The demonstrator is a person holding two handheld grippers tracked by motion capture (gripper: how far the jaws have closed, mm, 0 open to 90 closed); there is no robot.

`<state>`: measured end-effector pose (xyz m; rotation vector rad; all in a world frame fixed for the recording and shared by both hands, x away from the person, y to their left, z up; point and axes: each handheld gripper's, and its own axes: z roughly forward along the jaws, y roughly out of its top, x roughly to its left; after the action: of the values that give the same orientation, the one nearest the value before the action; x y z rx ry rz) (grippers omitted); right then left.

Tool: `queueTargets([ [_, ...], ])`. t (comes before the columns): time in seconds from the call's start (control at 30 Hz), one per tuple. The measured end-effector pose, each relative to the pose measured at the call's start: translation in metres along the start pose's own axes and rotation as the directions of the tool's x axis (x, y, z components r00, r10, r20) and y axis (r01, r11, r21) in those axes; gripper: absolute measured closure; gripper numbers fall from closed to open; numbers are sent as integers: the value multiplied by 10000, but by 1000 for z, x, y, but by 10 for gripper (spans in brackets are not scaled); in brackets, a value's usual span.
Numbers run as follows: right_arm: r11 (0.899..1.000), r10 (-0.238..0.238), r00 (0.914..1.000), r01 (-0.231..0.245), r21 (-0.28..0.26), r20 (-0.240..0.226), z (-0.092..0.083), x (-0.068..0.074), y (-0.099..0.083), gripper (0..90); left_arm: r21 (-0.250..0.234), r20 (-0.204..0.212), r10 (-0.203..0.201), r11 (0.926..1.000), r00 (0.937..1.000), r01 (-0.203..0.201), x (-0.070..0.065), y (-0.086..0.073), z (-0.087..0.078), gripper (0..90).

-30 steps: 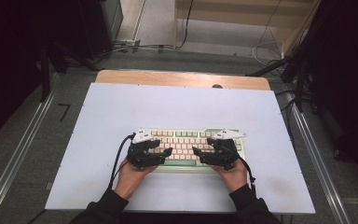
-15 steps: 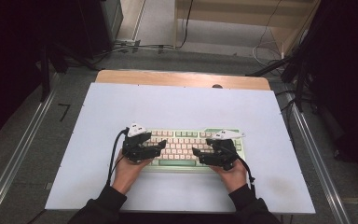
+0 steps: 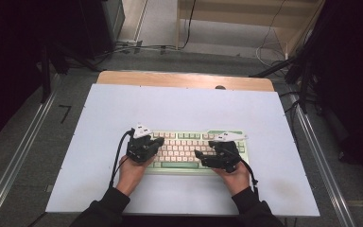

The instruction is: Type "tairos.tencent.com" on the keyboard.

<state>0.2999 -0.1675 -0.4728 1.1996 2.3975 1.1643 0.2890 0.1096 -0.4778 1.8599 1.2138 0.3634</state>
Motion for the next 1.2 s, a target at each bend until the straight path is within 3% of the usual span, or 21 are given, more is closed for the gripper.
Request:
queueTargets([
  [0.43, 10000, -10, 10000, 10, 34, 14, 1, 1, 0, 282, 634, -14, 38, 9980, 10000, -37, -1, -2, 11, 900],
  [0.9, 10000, -3, 10000, 3, 67, 7, 1, 1, -1, 282, 810, -39, -11, 9967, 10000, 15, -2, -4, 13, 900],
  [1.0, 9999, -35, 10000, 35, 100, 14, 2, 2, -1, 282, 593, 53, -104, 9982, 9999, 101, -2, -4, 10, 900],
  [1.1, 10000, -12, 10000, 12, 74, 8, 1, 1, -1, 283, 245, 332, -195, 9995, 9993, 187, -1, -2, 5, 805],
  [1.2, 10000, -9, 10000, 9, 73, 15, 1, 1, -1, 284, 107, 484, -255, 9996, 9985, 250, 0, -1, 1, 611],
])
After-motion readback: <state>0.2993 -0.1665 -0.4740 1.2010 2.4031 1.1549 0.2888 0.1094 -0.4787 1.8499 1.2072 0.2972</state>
